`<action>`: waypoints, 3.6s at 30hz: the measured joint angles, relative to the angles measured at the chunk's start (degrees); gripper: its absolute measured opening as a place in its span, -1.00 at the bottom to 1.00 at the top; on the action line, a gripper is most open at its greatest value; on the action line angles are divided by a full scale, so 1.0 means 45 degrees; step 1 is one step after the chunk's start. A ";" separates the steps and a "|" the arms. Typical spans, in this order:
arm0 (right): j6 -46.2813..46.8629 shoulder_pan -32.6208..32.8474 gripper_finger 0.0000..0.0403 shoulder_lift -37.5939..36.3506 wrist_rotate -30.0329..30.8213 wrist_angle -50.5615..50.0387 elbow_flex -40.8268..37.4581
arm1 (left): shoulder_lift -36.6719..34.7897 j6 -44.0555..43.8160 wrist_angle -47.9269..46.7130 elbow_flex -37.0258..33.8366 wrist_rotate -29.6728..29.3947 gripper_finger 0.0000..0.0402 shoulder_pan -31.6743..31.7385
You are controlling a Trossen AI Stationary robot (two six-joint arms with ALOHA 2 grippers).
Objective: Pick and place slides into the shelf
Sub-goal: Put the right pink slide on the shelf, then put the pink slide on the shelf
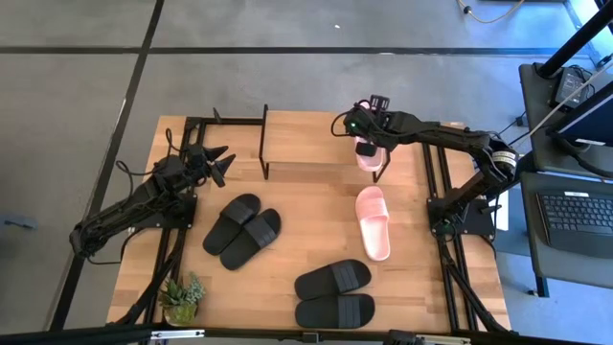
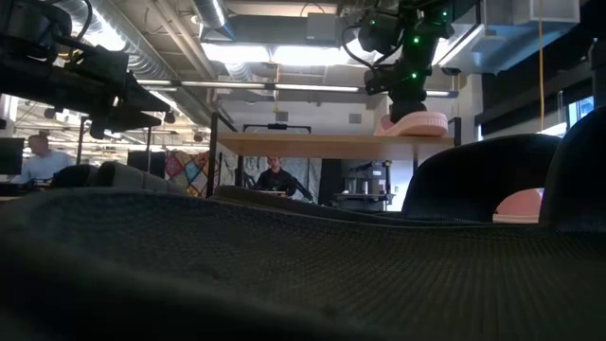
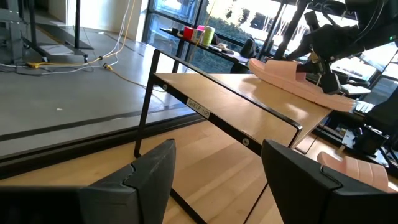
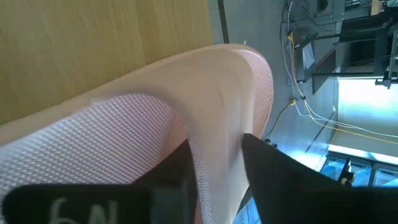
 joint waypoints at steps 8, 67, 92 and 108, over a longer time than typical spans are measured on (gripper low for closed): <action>0.0002 0.0010 0.10 0.0000 0.0053 -0.0054 0.0000 | -0.0001 0.0000 0.0000 0.0000 0.0000 0.14 -0.0001; 0.7667 0.8776 0.21 -0.3779 -0.5795 -0.1455 -0.5534 | 0.0004 0.0675 0.0009 0.0000 -0.0141 0.14 0.0002; 0.9252 0.9413 0.21 -0.3784 -0.3572 0.1201 -0.7980 | 0.0004 0.0666 0.0005 0.0000 -0.0146 0.14 0.0002; 0.8318 0.9408 -0.18 -0.2556 -0.3420 0.1578 -0.7980 | 0.0004 0.0664 0.0006 0.0000 -0.0146 0.14 0.0001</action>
